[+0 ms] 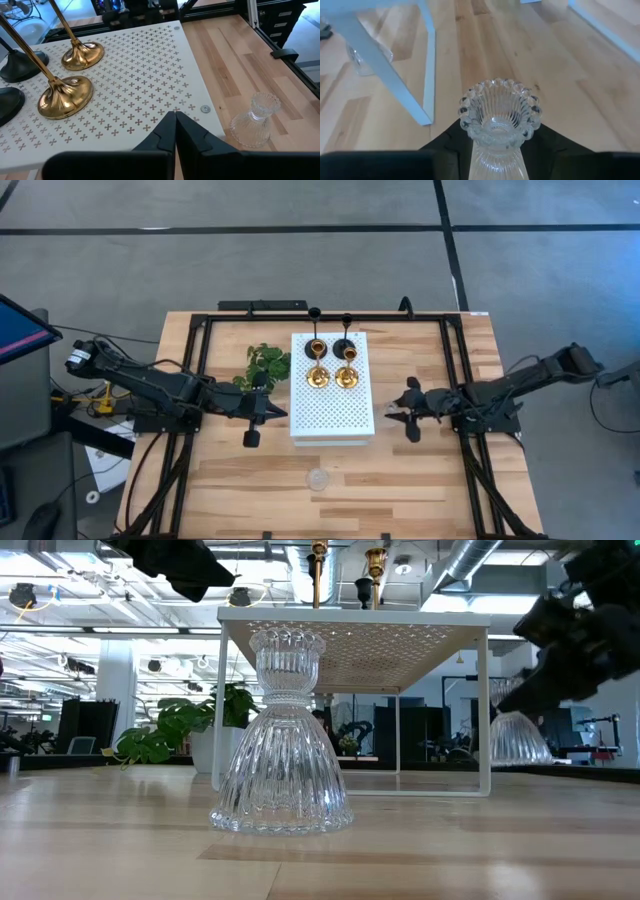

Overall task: Pick & Place candle stick holders
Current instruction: Put the top transparent glass candle holder on the shelf

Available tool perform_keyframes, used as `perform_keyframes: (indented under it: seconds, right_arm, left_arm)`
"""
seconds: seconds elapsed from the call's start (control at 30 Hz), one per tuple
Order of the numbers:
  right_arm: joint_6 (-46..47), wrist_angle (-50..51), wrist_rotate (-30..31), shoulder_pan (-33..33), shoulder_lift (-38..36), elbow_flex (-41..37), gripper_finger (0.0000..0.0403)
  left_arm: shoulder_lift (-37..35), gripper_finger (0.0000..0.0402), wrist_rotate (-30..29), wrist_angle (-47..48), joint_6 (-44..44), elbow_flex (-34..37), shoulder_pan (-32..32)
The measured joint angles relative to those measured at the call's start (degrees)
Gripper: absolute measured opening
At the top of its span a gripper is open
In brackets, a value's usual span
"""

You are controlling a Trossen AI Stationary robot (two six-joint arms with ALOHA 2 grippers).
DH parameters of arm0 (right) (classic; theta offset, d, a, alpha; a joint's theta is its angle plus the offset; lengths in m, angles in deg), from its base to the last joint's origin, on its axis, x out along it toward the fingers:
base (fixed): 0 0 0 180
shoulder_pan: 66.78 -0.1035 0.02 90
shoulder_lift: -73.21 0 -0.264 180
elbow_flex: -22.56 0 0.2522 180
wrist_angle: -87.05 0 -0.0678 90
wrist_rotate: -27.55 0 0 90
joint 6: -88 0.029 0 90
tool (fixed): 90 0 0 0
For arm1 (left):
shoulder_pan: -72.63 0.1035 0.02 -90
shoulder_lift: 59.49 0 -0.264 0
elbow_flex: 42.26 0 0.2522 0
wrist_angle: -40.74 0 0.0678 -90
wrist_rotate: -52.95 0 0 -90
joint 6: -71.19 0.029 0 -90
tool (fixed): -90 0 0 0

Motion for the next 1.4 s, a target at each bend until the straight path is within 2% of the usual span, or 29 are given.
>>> perform_keyframes:
  seconds: [0.27,0.43,0.53,0.77,1.4]
  right_arm:
    - [-0.04,25.25,0.45,0.02,-8.99,12.5,0.0118]
    - [-0.04,37.0,1.92,0.02,-10.53,21.69,0.0122]
    - [-0.79,40.52,1.98,0.02,-10.26,26.62,0.0122]
    - [-4.84,39.53,1.81,0.02,-6.65,34.25,0.0121]
    - [-9.59,25.85,1.2,0.02,13.9,42.49,0.0123]
  left_arm:
    - [0.0,0.0008,0.0,0.0,0.0,0.0,0.0]
    - [-0.01,0.0006,0.0,0.0,0.0,0.0,0.0]
    - [-0.02,0.0005,0.0,0.01,0.0,0.0,-0.01]
    - [-0.02,0.0007,0.0,0.02,0.0,0.0,0.0]
    - [-0.02,0.0007,0.01,0.03,-0.13,0.0,0.0]
